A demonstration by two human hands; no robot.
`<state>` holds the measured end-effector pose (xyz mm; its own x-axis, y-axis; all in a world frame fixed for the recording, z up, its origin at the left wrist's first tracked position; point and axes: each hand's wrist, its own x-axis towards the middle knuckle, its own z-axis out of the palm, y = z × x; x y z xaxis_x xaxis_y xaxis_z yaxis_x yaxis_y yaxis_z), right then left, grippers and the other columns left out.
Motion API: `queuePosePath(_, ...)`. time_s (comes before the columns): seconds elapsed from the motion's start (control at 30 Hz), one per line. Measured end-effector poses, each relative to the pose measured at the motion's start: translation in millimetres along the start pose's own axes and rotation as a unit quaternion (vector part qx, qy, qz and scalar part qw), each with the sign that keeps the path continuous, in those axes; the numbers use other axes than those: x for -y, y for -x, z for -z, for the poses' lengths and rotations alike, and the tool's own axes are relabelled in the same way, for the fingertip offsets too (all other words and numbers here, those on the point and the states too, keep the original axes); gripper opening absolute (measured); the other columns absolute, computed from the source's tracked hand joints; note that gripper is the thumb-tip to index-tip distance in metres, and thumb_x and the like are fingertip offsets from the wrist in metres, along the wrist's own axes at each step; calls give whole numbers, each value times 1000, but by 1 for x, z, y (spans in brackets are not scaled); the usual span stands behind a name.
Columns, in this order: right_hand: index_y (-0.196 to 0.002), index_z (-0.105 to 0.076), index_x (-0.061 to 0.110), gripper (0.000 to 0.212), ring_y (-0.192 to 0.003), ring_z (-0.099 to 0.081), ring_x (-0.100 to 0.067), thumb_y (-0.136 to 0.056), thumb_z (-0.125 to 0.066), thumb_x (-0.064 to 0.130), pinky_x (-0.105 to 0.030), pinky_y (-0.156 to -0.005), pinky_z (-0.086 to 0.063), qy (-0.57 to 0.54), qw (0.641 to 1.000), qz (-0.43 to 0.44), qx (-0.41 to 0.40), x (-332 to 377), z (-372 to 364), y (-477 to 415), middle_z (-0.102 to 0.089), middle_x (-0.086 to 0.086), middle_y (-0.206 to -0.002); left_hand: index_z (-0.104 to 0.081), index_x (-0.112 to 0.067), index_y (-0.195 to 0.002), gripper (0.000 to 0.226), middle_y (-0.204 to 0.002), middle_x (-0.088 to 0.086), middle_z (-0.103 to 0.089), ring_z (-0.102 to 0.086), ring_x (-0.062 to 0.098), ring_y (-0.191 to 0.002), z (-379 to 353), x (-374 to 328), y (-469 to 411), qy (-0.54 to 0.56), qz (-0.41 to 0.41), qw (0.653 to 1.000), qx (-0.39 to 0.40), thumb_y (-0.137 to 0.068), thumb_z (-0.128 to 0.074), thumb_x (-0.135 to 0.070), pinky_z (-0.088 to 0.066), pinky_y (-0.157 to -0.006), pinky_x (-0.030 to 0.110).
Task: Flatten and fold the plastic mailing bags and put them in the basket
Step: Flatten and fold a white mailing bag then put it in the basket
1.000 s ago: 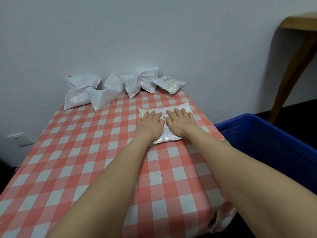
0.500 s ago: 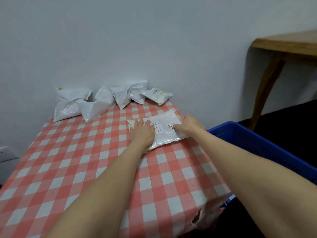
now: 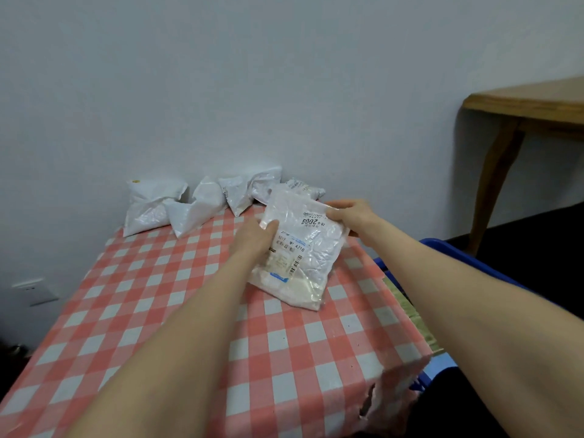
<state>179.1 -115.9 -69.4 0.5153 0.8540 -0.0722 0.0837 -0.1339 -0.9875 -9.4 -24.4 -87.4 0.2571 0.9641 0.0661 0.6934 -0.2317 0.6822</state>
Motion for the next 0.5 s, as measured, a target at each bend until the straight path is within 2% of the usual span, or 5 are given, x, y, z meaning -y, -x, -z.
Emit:
queuePosePath(0.1, -128, -59, 10, 47, -102, -66, -24, -84, -72, 20, -40, -91, -54, -70, 994, -12, -79, -2, -5, -1, -65, -10, -120, -54, -10, -127, 43, -125, 6, -60, -56, 31, -111, 0, 4, 3, 76, 30, 995, -63, -96, -48, -39, -44, -96, 38)
queuePosePath(0.2, -144, -37, 8, 64, -86, -62, -18, -91, -64, 31, -27, -62, -54, -40, 997, -57, -30, -6, -5, 1, -55, -10, -129, -52, -9, -126, 37, -124, 10, -58, -55, 33, -111, -4, -2, 4, 148, 88, 979, -109, -99, -44, -34, -44, -93, 39)
queuePosePath(0.27, -139, -43, 9, 49, -78, -60, -16, -95, -60, 23, -22, -53, -49, 55, 996, -64, 17, -12, -10, 4, -58, -11, -122, -53, -8, -122, 35, -120, 11, -61, -58, 32, -105, -10, -4, 2, 169, 108, 972, -124, -98, -46, -33, -46, -90, 39)
queuePosePath(0.37, -133, -54, 13, 40, -103, -63, -26, -93, -56, 13, -33, -88, -53, 140, 989, -35, -36, -29, -19, -4, -63, -8, -123, -54, -5, -117, 35, -116, 11, -62, -58, 30, -99, -21, 1, -3, 143, 99, 978, -116, -96, -51, -34, -44, -81, 34)
queuePosePath(0.5, -138, -48, 18, 43, -120, -53, -30, -95, -50, 14, -34, -98, -42, 273, 960, -38, -57, -45, -23, -8, -56, -8, -134, -47, -4, -129, 40, -130, 12, -55, -53, 32, -117, -34, 10, -5, 106, 107, 984, -90, -97, -51, -29, -41, -91, 36)
